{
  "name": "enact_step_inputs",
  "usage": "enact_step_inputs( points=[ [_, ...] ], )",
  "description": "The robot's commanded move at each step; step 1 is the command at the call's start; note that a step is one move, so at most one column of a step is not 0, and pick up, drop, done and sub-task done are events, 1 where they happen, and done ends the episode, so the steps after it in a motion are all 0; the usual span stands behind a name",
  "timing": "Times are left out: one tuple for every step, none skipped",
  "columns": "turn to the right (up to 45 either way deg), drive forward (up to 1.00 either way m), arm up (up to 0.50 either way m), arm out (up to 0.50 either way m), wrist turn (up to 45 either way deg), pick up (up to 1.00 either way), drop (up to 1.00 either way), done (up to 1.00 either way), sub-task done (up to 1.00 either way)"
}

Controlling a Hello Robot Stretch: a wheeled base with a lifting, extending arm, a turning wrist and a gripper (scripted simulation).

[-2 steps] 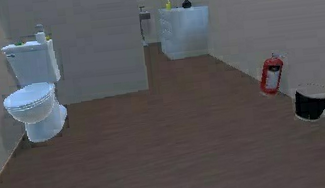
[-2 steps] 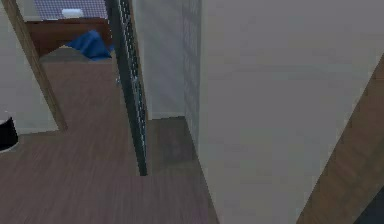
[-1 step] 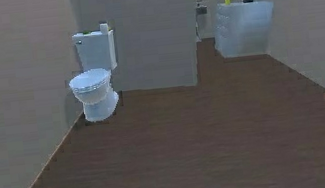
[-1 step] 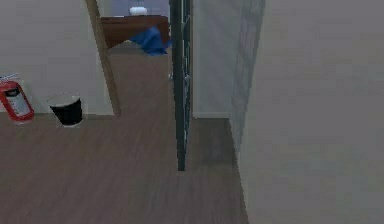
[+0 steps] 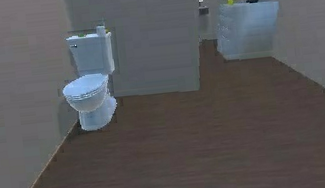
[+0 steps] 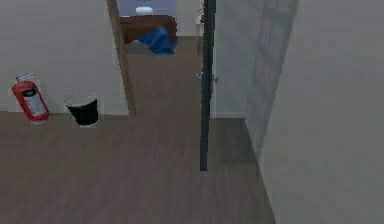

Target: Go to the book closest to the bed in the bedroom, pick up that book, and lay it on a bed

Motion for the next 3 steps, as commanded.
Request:
enact_step_inputs(
  points=[
    [45.0, 0.00, 0.00, 0.00, 0.0, 0.00, 0.00, 0.00, 0.00],
    [27.0, 0.00, 0.00, 0.00, 0.0, 0.00, 0.00, 0.00, 0.00],
    [0.0, 1.00, 0.00, 0.00, 0.0, 0.00, 0.00, 0.00, 0.00]
  ],
)
